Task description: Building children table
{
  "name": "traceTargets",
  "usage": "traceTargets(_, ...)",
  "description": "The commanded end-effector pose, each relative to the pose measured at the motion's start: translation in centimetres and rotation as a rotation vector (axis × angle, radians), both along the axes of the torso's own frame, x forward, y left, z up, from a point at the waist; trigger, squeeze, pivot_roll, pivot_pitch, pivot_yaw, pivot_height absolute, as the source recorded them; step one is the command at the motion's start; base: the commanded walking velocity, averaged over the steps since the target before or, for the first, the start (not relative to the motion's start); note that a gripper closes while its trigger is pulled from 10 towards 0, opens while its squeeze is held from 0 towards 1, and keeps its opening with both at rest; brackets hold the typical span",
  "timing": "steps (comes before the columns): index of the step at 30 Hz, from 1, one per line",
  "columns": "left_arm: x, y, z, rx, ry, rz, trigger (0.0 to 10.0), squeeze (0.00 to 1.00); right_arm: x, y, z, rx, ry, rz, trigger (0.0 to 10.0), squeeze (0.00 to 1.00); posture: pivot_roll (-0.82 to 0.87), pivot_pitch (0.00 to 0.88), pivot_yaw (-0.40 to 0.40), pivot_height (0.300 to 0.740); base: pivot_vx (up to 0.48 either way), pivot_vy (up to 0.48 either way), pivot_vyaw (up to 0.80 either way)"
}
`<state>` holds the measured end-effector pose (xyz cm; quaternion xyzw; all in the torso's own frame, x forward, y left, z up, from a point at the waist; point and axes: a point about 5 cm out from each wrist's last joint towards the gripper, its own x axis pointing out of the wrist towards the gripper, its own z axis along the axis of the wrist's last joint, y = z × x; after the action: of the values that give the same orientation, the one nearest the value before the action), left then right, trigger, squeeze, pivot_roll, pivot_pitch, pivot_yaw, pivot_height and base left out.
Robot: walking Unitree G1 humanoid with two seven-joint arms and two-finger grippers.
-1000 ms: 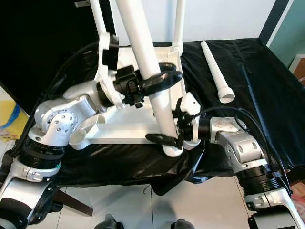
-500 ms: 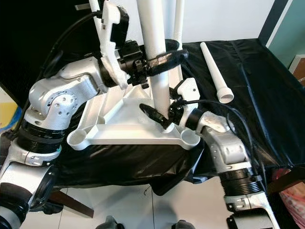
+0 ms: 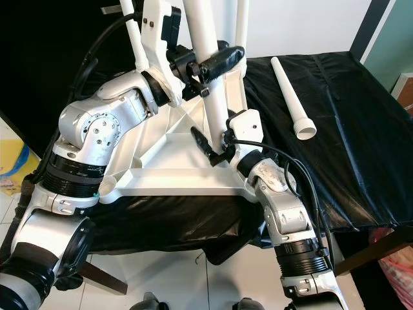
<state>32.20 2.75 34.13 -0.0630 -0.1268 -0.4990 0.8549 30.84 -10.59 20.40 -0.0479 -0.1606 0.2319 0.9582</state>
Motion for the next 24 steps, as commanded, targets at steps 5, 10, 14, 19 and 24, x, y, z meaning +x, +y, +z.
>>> traceTargets(5,0.2,0.0,1.0,-0.037,-0.013,0.074,10.0,0.00,-0.3,1.0,-0.7,0.031,0.012,-0.103,10.0,0.00,-0.12,0.065,0.074,0.740,0.000,0.000,0.00)
traceTargets(10,0.1,-0.4,0.7,-0.009,-0.029,0.115,10.0,0.00,-0.3,1.8,-0.8,0.008,-0.003,-0.209,10.0,0.00,-0.12,0.063,0.074,0.740,0.000,0.000,0.00)
traceTargets(14,-0.2,-0.9,0.5,-0.002,-0.034,0.127,10.0,0.00,0.0,2.4,-0.6,-0.004,-0.021,-0.241,10.0,0.00,-0.12,0.057,0.073,0.740,0.000,0.000,0.00)
traceTargets(19,-0.8,-1.7,0.7,-0.011,-0.038,0.118,10.0,0.00,0.4,2.7,-0.1,-0.002,-0.047,-0.262,10.0,0.00,-0.12,0.053,0.075,0.740,0.000,0.000,0.00)
traceTargets(24,-1.3,-2.6,1.2,-0.023,-0.045,0.102,10.0,0.00,1.3,3.1,0.7,-0.002,-0.071,-0.277,4.9,0.00,-0.12,0.049,0.073,0.740,0.000,0.000,0.00)
